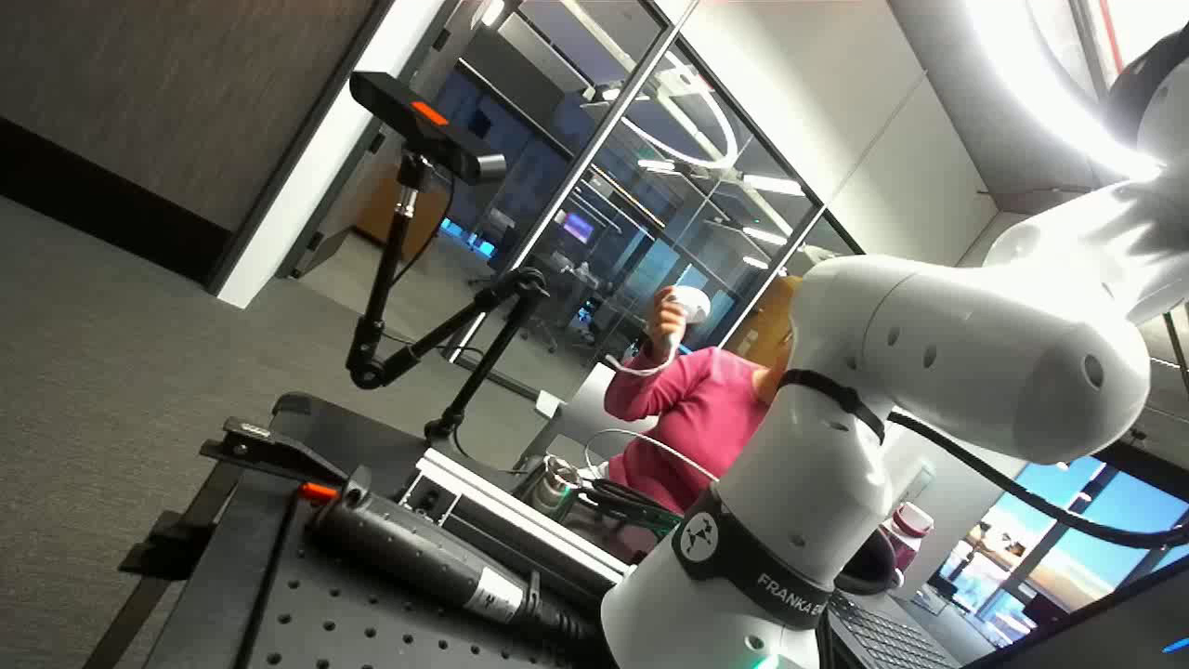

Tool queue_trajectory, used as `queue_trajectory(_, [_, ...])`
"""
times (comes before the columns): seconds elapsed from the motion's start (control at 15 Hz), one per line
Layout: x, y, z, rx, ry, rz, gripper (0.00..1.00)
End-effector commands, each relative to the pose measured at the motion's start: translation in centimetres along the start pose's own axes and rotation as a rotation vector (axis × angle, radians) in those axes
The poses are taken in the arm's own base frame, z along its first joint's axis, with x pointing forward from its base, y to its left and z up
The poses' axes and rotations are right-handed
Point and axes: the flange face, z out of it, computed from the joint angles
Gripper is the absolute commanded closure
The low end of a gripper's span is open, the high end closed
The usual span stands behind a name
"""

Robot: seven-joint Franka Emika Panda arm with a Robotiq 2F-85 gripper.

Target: Move the spatula to the right

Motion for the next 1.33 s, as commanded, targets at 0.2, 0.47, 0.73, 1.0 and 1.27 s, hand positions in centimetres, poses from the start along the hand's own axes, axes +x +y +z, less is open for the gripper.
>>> queue_trajectory(0.2, [0.0, 0.0, 0.0, 0.0, 0.0, 0.0, 0.0])
queue_trajectory(0.47, [0.0, 0.0, 0.0, 0.0, 0.0, 0.0, 0.0])
queue_trajectory(0.73, [0.9, -0.2, 0.8, -0.01, -0.016, 0.001, 0.0])
queue_trajectory(1.0, [6.3, -0.8, 6.6, 0.008, -0.092, 0.001, 0.0])
queue_trajectory(1.27, [12.2, -3.3, 13.0, 0.102, -0.117, 0.005, 0.0])
